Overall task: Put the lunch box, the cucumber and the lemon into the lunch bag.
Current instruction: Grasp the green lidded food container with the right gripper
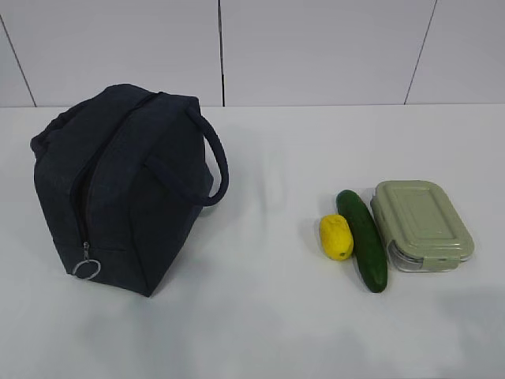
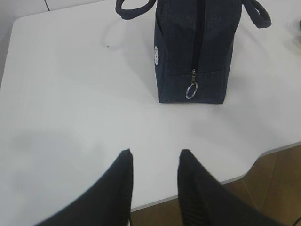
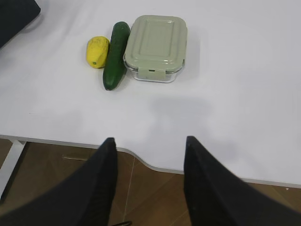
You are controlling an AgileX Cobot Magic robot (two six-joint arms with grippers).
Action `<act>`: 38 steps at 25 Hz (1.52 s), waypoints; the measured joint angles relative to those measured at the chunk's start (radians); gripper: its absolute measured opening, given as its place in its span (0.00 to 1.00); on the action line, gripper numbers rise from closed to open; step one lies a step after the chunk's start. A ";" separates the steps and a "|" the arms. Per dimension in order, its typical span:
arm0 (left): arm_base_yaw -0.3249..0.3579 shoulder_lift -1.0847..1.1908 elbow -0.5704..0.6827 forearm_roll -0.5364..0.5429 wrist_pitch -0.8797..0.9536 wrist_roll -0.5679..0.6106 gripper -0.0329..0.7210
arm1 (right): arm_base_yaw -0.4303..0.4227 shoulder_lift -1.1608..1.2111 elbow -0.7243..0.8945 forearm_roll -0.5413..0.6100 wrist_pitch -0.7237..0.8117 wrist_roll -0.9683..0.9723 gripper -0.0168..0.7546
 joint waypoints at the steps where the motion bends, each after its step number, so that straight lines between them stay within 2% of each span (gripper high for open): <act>1: 0.000 0.000 0.000 0.000 0.000 0.000 0.35 | 0.000 0.000 0.000 0.000 0.000 0.000 0.47; 23: 0.000 0.000 0.000 0.000 0.000 0.000 0.36 | 0.000 0.000 -0.009 0.000 0.000 0.000 0.47; 29: 0.000 0.000 0.000 0.000 0.000 0.000 0.36 | 0.000 0.039 -0.064 0.027 0.055 0.006 0.47; 32: 0.000 0.000 0.000 0.000 0.000 0.000 0.36 | 0.000 0.104 -0.104 0.056 0.057 0.008 0.47; 38: 0.000 0.000 0.000 0.000 0.000 0.000 0.36 | 0.000 0.230 -0.118 0.198 0.039 0.008 0.47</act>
